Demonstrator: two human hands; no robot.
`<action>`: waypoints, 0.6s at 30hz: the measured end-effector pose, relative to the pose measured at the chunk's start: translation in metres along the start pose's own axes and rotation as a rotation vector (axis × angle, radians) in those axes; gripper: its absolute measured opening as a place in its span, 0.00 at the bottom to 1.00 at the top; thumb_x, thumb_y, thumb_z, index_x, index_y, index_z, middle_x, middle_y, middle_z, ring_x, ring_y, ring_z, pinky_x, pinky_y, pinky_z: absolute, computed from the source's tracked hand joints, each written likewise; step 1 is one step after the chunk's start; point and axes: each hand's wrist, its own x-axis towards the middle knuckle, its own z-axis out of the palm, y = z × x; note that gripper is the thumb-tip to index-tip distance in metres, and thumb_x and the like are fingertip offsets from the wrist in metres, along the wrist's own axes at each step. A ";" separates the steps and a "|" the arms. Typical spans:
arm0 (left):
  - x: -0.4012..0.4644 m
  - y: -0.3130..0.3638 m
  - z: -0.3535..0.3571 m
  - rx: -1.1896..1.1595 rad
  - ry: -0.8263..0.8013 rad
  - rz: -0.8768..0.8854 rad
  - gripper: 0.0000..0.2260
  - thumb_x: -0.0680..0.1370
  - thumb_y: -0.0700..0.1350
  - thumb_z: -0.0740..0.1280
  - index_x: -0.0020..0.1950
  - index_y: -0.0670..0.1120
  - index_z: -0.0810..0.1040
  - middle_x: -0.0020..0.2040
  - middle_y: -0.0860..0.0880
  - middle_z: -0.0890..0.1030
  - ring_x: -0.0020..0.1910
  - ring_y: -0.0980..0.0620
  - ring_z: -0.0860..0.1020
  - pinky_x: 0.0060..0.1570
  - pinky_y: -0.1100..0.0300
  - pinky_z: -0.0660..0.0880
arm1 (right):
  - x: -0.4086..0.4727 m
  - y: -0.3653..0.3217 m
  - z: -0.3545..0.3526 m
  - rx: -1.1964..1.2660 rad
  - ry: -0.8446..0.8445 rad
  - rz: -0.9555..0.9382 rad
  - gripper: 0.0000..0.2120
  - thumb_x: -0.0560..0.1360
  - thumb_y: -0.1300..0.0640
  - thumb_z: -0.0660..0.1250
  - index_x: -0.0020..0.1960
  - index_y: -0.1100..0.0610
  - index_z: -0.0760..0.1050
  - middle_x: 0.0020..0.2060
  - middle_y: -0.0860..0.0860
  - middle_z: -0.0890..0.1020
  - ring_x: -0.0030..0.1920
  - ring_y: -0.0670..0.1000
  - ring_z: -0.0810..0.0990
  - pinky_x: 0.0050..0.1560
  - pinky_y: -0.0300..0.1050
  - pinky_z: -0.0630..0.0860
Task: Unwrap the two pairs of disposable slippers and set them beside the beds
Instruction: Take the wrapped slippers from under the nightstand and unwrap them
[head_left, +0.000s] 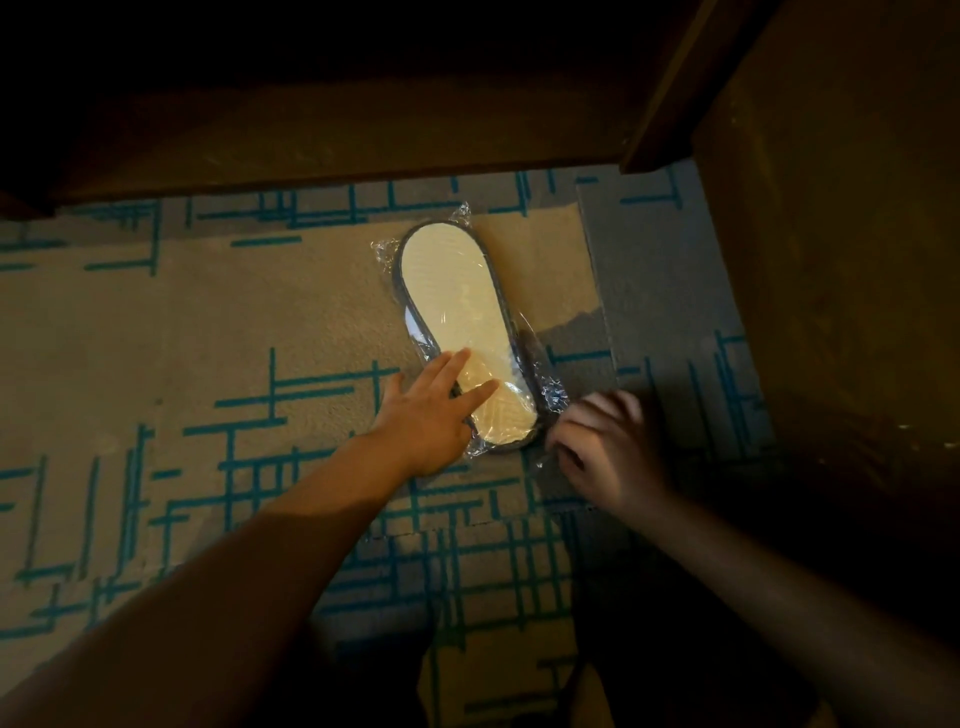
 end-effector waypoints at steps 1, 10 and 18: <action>0.000 -0.001 0.000 0.009 0.000 0.002 0.27 0.78 0.53 0.55 0.73 0.62 0.45 0.77 0.50 0.38 0.76 0.47 0.40 0.70 0.35 0.48 | -0.007 0.005 0.000 -0.024 -0.012 -0.055 0.08 0.62 0.62 0.73 0.39 0.52 0.79 0.39 0.48 0.81 0.48 0.52 0.75 0.56 0.54 0.66; -0.014 0.007 0.020 0.045 0.103 -0.050 0.31 0.76 0.63 0.51 0.73 0.61 0.38 0.77 0.48 0.36 0.76 0.46 0.39 0.69 0.37 0.53 | -0.033 -0.005 -0.001 0.143 0.181 0.102 0.10 0.69 0.58 0.61 0.48 0.55 0.77 0.46 0.54 0.79 0.48 0.51 0.74 0.49 0.45 0.68; -0.032 0.028 0.018 0.100 0.221 -0.121 0.30 0.74 0.65 0.49 0.74 0.55 0.50 0.74 0.42 0.58 0.71 0.42 0.60 0.62 0.43 0.65 | -0.008 -0.025 0.021 0.416 -0.239 0.450 0.07 0.75 0.60 0.63 0.49 0.57 0.80 0.45 0.54 0.83 0.47 0.52 0.80 0.50 0.47 0.75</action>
